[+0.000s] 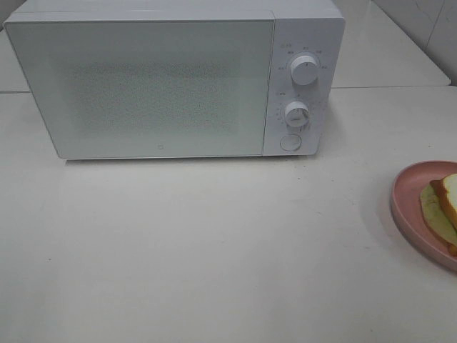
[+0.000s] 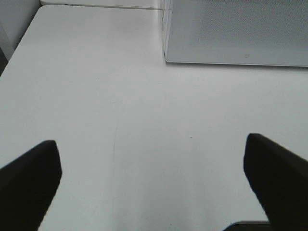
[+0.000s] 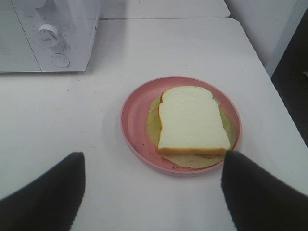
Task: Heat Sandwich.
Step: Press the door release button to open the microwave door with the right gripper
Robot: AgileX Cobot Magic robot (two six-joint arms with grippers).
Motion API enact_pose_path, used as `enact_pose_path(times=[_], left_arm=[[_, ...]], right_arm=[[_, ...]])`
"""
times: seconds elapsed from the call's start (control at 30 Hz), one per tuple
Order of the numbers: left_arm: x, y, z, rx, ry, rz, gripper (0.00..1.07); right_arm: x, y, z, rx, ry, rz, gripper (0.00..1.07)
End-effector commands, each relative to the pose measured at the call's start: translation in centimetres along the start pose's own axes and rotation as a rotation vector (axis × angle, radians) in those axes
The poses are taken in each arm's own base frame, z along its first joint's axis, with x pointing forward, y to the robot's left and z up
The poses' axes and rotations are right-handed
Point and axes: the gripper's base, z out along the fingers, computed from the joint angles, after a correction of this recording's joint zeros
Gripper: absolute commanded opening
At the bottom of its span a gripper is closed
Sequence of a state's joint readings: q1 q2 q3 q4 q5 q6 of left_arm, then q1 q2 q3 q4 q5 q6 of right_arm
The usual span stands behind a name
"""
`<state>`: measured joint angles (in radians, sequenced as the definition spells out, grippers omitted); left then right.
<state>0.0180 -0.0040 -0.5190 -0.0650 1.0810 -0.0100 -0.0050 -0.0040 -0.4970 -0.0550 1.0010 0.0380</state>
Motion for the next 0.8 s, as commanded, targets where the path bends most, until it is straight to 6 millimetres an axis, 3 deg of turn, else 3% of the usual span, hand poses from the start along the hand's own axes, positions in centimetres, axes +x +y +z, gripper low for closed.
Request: enact_pose_path(times=[0.03, 0.6, 0.8], left_arm=[[0.1, 0.0, -0.3, 0.003, -0.034, -0.007, 0.98], [0.1, 0.0, -0.3, 0.003, -0.034, -0.007, 0.98], [0.1, 0.0, -0.3, 0.003, -0.034, -0.007, 0.98]], right_arm=[[0.2, 0.0, -0.4, 0.006, -0.034, 0.001, 0.75], [-0.2, 0.0, -0.5, 0.005, -0.047, 0.016, 0.75], [-2.2, 0.0, -0.3, 0.001, -0.074, 0.036, 0.75]])
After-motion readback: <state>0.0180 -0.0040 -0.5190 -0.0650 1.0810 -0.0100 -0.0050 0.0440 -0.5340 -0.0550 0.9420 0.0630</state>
